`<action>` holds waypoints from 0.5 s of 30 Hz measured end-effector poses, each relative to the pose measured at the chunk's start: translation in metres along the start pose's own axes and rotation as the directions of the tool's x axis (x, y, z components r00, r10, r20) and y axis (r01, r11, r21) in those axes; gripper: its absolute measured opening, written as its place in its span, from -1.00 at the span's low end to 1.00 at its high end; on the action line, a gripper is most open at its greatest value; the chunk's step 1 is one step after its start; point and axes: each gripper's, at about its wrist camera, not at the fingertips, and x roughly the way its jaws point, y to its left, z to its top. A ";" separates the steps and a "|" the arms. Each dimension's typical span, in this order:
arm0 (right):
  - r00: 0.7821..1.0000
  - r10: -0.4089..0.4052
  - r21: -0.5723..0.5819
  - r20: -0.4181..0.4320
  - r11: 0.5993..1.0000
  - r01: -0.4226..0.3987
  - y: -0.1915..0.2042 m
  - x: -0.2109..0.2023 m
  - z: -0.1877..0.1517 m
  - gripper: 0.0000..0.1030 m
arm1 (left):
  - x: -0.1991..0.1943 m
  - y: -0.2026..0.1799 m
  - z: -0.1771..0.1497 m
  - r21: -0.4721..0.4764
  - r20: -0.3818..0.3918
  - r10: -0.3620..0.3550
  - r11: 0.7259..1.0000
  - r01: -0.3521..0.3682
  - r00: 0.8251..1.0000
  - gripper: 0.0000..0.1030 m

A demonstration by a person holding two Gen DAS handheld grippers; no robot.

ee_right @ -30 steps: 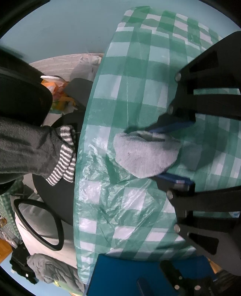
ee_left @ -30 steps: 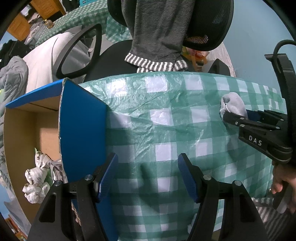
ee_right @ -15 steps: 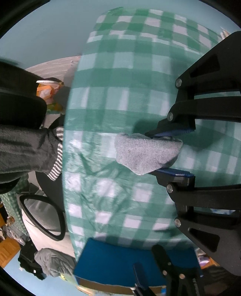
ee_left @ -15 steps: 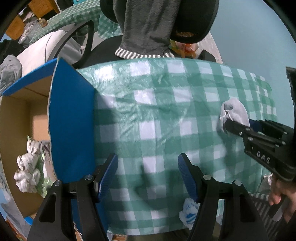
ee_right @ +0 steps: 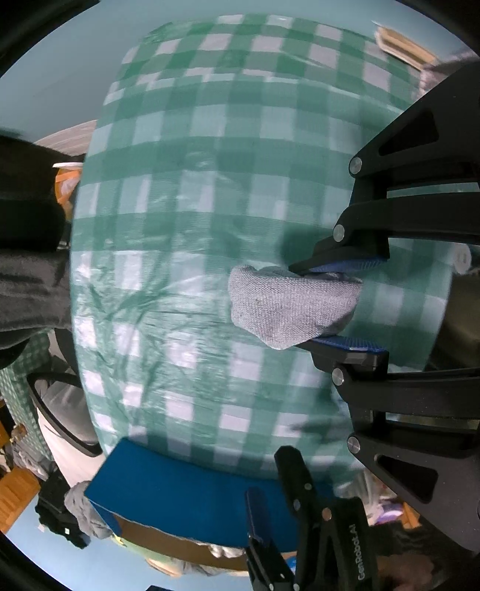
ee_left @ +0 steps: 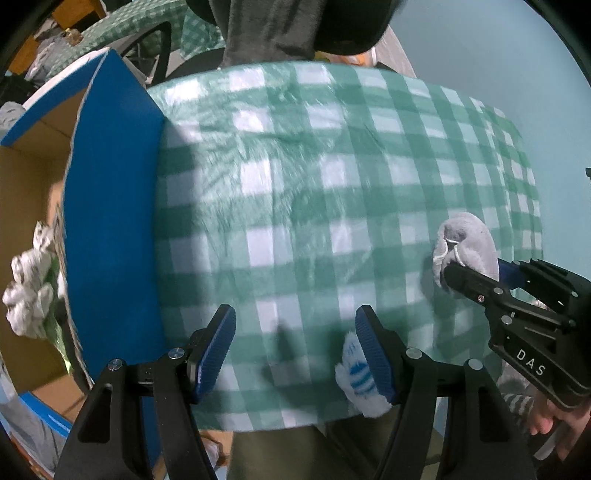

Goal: Organize soft objects
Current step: 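Grasp the grey sock with the right gripper while the left tool reaches toward the striped sock, then grasp the white-and-blue striped sock with the left gripper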

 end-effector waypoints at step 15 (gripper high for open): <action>1.000 -0.001 0.064 -0.012 0.998 0.002 -0.011 -0.003 -0.055 -0.46 | 0.019 -0.022 -0.038 -0.027 -0.037 -0.064 0.998 0.063 0.997 0.51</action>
